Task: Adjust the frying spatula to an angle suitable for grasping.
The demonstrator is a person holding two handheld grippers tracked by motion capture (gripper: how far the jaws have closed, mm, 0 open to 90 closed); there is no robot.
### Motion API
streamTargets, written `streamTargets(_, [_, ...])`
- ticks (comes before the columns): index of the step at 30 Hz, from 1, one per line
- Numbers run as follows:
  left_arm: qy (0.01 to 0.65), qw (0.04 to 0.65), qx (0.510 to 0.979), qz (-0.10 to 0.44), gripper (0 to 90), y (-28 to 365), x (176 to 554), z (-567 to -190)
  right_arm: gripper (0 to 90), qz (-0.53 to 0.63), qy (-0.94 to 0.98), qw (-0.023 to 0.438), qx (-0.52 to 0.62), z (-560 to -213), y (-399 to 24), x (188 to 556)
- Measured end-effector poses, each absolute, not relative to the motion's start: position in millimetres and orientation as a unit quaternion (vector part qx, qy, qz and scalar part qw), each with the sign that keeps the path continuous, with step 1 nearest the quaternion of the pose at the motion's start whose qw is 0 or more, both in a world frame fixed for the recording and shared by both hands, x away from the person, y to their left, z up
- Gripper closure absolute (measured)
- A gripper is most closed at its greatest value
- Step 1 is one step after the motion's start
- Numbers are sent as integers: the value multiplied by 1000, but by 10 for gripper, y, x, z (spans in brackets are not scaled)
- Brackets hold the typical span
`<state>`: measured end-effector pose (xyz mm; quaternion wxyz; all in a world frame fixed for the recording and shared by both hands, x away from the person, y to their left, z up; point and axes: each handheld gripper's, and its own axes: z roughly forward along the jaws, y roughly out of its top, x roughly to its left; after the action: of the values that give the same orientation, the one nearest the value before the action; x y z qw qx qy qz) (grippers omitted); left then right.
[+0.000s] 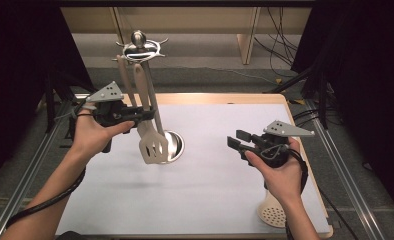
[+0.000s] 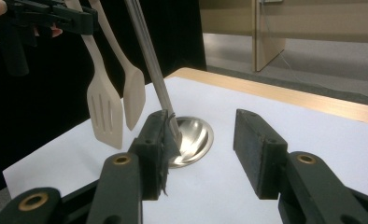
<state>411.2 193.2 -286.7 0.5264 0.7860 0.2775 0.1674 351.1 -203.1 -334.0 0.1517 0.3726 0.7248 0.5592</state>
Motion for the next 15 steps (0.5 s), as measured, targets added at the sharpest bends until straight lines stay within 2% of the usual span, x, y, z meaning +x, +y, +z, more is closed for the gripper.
streamTargets(3, [278,527,787,163,775,1930,4132,-2873,564,562,723,142,376,-3343,-2022,3508])
streamTargets(15, [281,525,788,157,775,1951,4198,-2844,564,559,724,150,376,-3331,-2028,3503])
